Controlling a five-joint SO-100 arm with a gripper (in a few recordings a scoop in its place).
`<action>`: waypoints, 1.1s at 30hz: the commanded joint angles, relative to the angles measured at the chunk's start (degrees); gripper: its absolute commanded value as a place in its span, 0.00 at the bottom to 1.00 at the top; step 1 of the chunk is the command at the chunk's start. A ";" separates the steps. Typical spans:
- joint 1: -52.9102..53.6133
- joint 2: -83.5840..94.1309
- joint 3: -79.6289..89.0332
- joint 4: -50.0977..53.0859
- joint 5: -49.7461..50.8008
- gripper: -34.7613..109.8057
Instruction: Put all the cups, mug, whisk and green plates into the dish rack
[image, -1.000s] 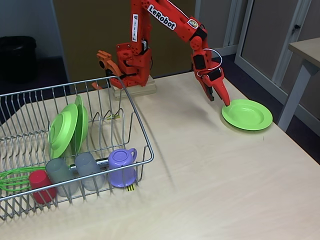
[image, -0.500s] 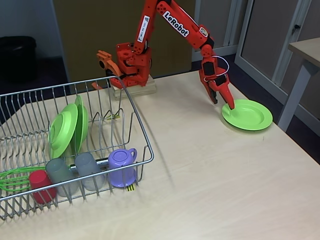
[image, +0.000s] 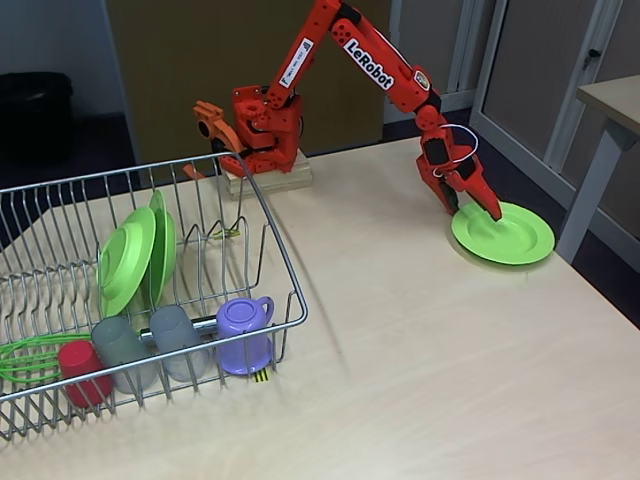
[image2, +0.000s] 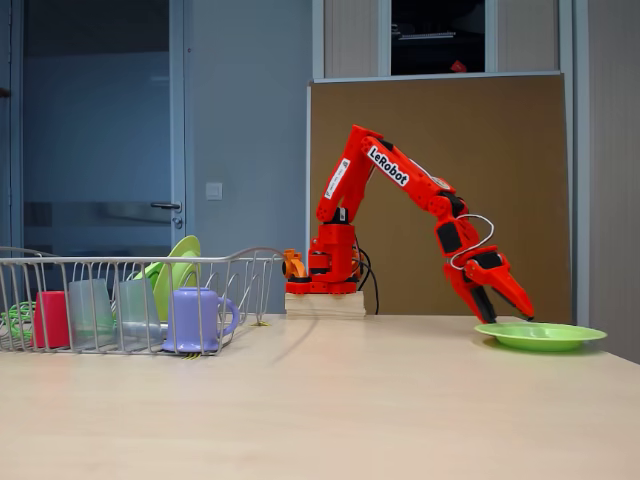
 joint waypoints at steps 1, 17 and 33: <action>1.14 -3.87 -0.18 -3.52 3.43 0.35; 7.03 0.62 0.18 -1.49 18.98 0.24; 21.88 19.42 -21.97 35.68 4.83 0.24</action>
